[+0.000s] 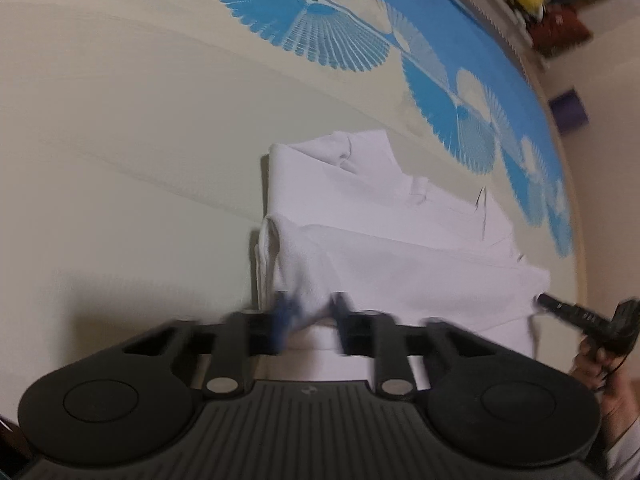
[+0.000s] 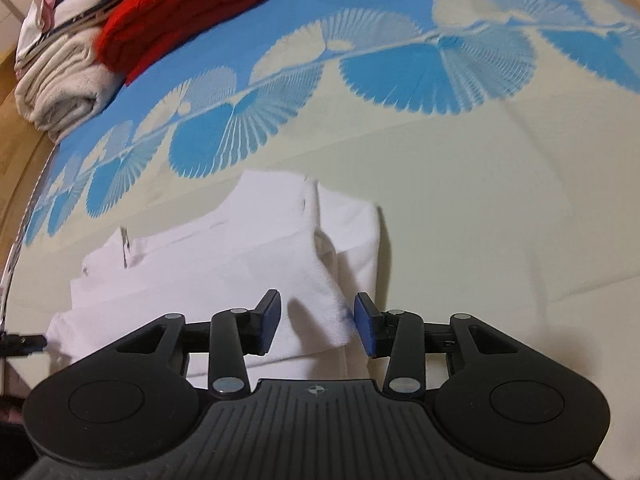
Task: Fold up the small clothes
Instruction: 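Close both grippers on the folded shirt's edge and lift it, then fold the lifted edge over the shirt and open both grippers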
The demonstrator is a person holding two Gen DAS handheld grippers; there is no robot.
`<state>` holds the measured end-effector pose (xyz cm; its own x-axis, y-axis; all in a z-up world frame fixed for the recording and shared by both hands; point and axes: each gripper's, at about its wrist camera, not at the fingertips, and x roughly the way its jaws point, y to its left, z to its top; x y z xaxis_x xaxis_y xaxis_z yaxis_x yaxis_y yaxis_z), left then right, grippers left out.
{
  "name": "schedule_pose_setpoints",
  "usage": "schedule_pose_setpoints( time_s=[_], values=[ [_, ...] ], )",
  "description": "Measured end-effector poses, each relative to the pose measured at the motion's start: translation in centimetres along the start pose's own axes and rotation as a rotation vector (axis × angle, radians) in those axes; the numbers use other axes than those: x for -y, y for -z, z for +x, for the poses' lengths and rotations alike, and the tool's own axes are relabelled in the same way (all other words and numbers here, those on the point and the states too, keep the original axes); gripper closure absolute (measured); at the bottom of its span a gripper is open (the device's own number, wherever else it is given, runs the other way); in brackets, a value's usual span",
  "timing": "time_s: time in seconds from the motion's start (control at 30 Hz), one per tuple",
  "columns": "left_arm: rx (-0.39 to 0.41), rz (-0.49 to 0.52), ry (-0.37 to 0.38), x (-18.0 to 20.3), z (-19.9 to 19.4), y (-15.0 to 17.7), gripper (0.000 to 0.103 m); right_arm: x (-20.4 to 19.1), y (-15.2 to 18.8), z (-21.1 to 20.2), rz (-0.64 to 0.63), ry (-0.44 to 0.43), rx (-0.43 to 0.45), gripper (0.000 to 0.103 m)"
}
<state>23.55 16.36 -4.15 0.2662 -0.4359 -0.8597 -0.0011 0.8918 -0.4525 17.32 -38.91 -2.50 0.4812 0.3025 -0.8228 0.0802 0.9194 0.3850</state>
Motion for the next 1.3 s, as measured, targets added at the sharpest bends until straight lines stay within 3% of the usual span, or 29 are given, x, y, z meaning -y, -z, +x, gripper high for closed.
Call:
schedule_pose_setpoints(
  time_s=[0.03,0.1,0.13,0.23,0.27,0.33,0.4,0.47,0.53,0.6,0.73,0.87,0.97,1.07,1.1,1.13,1.17,1.23,1.3],
  values=[
    [0.003,0.029,-0.011,0.5,0.1,-0.3,0.097,-0.2,-0.1,0.1,-0.032,-0.034,-0.016,0.097],
    [0.031,0.079,0.004,1.2,-0.3,-1.1,0.098,-0.8,-0.8,-0.6,-0.062,-0.116,0.012,0.097],
    [0.06,0.085,0.039,1.4,-0.8,-1.7,0.098,-0.7,-1.4,-1.3,-0.042,-0.207,0.045,0.097],
    [0.216,-0.035,0.16,0.3,-2.7,-3.9,0.096,0.6,-3.5,-2.3,0.095,-0.349,0.181,0.097],
    [0.267,-0.116,0.17,-0.5,-3.0,-4.6,0.094,1.5,-4.1,-2.1,0.177,-0.352,0.217,0.097],
    [0.321,-0.244,0.145,-1.8,-3.0,-5.2,0.076,3.8,-4.6,-1.2,0.382,-0.286,0.288,0.089],
    [0.314,-0.218,0.083,-1.5,-2.6,-5.5,0.076,5.1,-4.9,-0.8,0.462,-0.232,0.316,0.078],
    [0.279,-0.131,0.046,-0.3,-2.1,-5.6,0.075,4.8,-5.5,-0.7,0.397,-0.177,0.307,0.076],
    [0.23,-0.064,0.006,0.6,-1.2,-5.4,0.058,3.6,-5.9,-0.8,0.271,-0.116,0.292,0.069],
    [0.19,-0.02,-0.044,1.1,-0.3,-5.2,0.051,2.7,-5.7,-0.8,0.171,-0.106,0.264,0.064],
    [0.135,0.025,-0.125,1.0,1.1,-4.9,0.051,0.4,-5.5,0.2,-0.01,-0.077,0.198,0.054],
    [0.092,0.129,-0.152,1.9,3.3,-5.4,0.051,-1.4,-5.1,2.3,-0.132,0.004,0.127,0.052],
    [0.127,0.211,-0.191,2.6,4.6,-5.8,0.053,-2.1,-4.9,4.0,-0.187,0.07,0.091,0.052],
    [0.14,0.302,-0.199,3.3,5.4,-5.8,0.079,-2.4,-5.1,5.0,-0.197,0.123,0.096,0.053],
    [0.142,0.321,-0.193,3.4,5.4,-5.8,0.092,-2.5,-5.1,5.3,-0.204,0.121,0.099,0.061],
    [0.149,0.339,-0.186,3.5,5.3,-5.8,0.096,-2.8,-5.1,5.3,-0.221,0.109,0.105,0.084],
    [0.169,0.356,-0.181,3.7,4.8,-5.7,0.097,-3.2,-5.1,5.4,-0.252,0.107,0.119,0.096],
    [0.243,0.361,-0.166,3.8,3.4,-6.0,0.098,-4.1,-5.3,4.5,-0.302,0.097,0.197,0.102],
    [0.341,0.305,-0.16,3.4,2.0,-6.6,0.099,-4.1,-5.8,3.3,-0.265,0.087,0.292,0.102]
  ],
)
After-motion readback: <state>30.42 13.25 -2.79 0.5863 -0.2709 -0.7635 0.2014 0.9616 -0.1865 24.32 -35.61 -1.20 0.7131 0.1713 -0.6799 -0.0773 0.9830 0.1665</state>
